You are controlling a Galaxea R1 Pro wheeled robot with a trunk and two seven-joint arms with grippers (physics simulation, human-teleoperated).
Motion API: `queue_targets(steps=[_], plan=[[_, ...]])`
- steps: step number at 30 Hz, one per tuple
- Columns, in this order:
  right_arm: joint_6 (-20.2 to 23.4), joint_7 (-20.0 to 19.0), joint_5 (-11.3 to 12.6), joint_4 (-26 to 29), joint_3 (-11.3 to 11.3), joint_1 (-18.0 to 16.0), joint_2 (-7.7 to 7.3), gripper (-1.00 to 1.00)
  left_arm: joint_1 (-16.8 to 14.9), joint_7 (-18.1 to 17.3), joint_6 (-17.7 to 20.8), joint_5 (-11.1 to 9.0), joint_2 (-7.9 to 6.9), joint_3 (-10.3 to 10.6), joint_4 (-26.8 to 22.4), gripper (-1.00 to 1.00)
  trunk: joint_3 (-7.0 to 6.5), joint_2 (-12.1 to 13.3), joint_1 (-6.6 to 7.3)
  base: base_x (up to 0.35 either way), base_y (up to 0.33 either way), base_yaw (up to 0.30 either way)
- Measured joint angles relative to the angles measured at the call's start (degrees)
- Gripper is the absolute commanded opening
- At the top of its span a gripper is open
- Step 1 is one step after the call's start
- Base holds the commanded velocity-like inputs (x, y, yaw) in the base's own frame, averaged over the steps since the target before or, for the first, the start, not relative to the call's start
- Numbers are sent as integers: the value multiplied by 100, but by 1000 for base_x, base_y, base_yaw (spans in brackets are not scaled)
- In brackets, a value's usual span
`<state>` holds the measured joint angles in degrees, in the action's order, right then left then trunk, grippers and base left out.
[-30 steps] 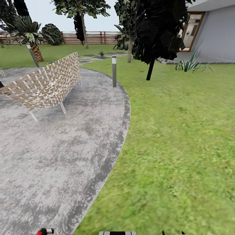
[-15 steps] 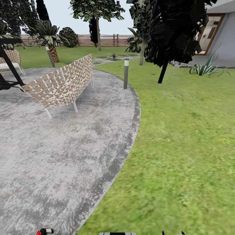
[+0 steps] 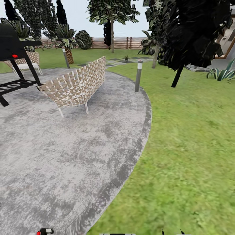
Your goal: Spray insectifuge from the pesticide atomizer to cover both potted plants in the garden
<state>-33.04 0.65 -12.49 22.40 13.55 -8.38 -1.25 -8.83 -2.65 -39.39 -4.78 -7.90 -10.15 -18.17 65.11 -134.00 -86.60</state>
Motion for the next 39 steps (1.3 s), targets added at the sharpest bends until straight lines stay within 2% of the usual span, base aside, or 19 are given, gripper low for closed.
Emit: queue_targets(steps=[9,39], plan=[[-3,-1,0,-2,-4,-2,0,100,0,0,0,0,8,2,-1,-100,-53,0,0,337,31,221],[1,-2,0,-5,-13,-2,2,100,0,0,0,0,9,5,0,-100,-232,0,0,306,157,221]])
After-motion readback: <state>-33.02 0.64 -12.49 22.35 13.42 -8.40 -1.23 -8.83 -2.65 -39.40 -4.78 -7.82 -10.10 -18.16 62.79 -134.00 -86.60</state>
